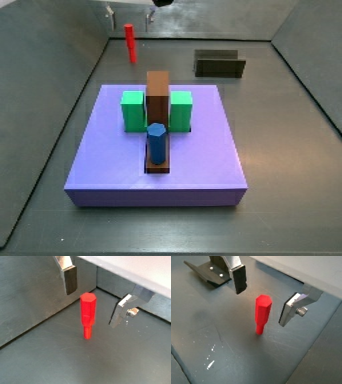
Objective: Pick up the red object. Move up. Move to above the board. Insert the red object.
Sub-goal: Pick up the red object.
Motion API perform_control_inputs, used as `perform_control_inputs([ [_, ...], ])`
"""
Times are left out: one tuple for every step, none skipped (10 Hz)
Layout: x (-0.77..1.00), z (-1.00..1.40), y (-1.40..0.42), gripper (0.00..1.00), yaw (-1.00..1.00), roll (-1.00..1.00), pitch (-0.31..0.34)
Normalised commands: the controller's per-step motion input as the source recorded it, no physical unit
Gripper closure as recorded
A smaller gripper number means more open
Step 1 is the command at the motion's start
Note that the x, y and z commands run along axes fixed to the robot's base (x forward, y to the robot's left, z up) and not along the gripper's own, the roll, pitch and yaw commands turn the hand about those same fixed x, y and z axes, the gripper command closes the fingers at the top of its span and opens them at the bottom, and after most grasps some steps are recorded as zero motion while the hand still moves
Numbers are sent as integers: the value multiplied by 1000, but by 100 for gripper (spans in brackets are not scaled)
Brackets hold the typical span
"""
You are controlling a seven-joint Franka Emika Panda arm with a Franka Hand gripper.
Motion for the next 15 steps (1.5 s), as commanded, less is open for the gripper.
perform_control_inputs([
  [-151,-243,20,0,-169,0,7],
  [-151,-211,17,0,-140,0,0],
  [-103,-146,20,0,-131,0,0],
  [0,0,0,0,0,0,-7],
  [0,0,0,0,0,0,0],
  [0,0,0,100,0,0,0],
  [0,0,0,100,0,0,0],
  [0,0,0,100,0,0,0],
  [0,0,0,100,0,0,0],
  [0,0,0,100,0,0,0],
  [0,0,0,100,0,0,0],
  [0,0,0,100,0,0,0],
  [0,0,0,100,0,0,0],
  [0,0,0,100,0,0,0],
  [0,0,0,100,0,0,0],
])
